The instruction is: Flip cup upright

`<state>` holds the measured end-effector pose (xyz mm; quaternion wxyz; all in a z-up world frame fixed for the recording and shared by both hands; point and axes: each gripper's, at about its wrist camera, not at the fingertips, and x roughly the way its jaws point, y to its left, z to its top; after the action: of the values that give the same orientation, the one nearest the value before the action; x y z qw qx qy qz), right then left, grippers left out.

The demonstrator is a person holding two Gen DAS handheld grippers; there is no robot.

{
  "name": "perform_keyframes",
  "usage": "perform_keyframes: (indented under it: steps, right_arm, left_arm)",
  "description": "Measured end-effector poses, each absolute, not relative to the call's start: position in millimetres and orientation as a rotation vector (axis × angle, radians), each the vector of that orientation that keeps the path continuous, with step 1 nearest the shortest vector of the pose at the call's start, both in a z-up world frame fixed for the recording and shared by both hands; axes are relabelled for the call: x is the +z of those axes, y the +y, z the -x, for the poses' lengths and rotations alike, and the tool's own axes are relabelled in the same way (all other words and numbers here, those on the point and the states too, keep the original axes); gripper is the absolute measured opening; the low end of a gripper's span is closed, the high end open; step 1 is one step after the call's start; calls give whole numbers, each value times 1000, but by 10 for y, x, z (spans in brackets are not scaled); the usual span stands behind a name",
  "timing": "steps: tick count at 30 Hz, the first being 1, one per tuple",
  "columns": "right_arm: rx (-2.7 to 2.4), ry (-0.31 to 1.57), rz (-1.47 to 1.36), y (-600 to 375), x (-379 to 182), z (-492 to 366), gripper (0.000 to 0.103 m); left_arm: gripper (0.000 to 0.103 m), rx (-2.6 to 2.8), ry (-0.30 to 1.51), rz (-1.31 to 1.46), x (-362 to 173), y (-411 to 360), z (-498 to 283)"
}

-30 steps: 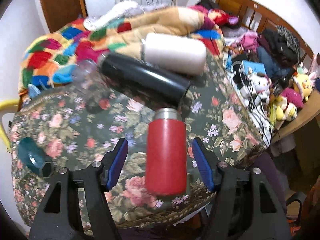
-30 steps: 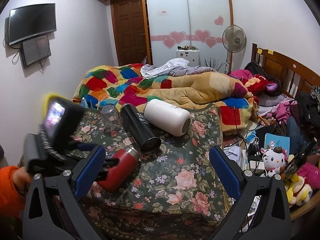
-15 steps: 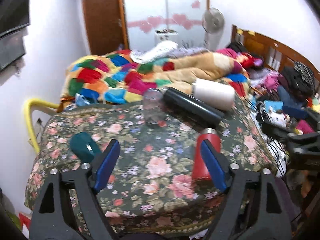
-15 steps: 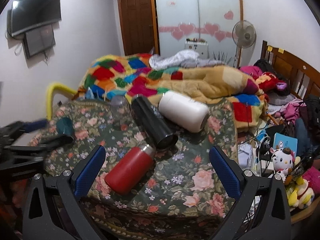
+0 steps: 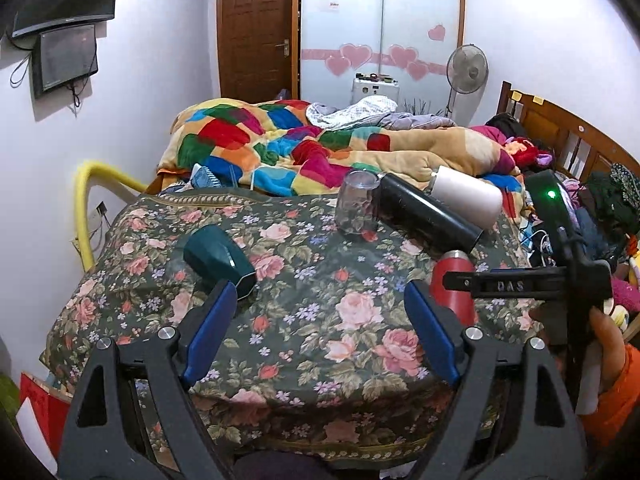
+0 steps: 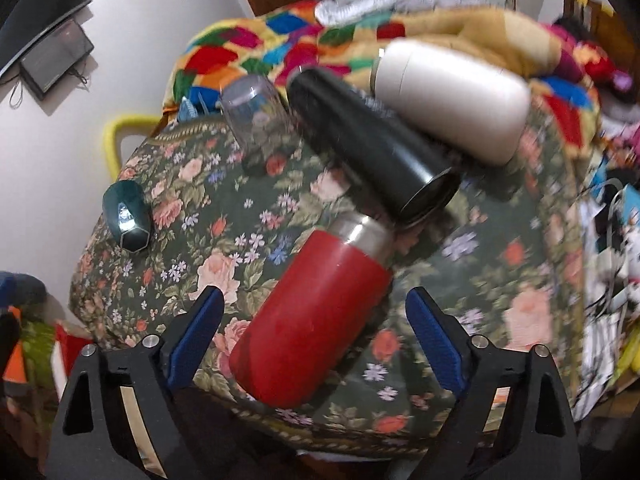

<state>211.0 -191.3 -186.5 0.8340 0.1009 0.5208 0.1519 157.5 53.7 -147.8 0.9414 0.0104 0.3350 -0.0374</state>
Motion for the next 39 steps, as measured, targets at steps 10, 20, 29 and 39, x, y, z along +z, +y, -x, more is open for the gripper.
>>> perform_keyframes:
  steps: [10,20,29,39]
  right_arm:
    - [333,1203,-98,-1679,-2085,-2275,80]
    - [392,1242,-63,-1444,-2190,-2424,62]
    - [418,1073,43,-1424,-1855,-2212,59]
    - [381,942,123,-1287,-1663,-2243,59]
  left_arm:
    - [85,-51,708,2,-1614,609,-1555]
    - [85,-19,741,-5,-1746,612,-1570]
    - [85,-5,736,-10,-1737,581,-1624]
    - [85,-2,729,21,-1700,574,-1684]
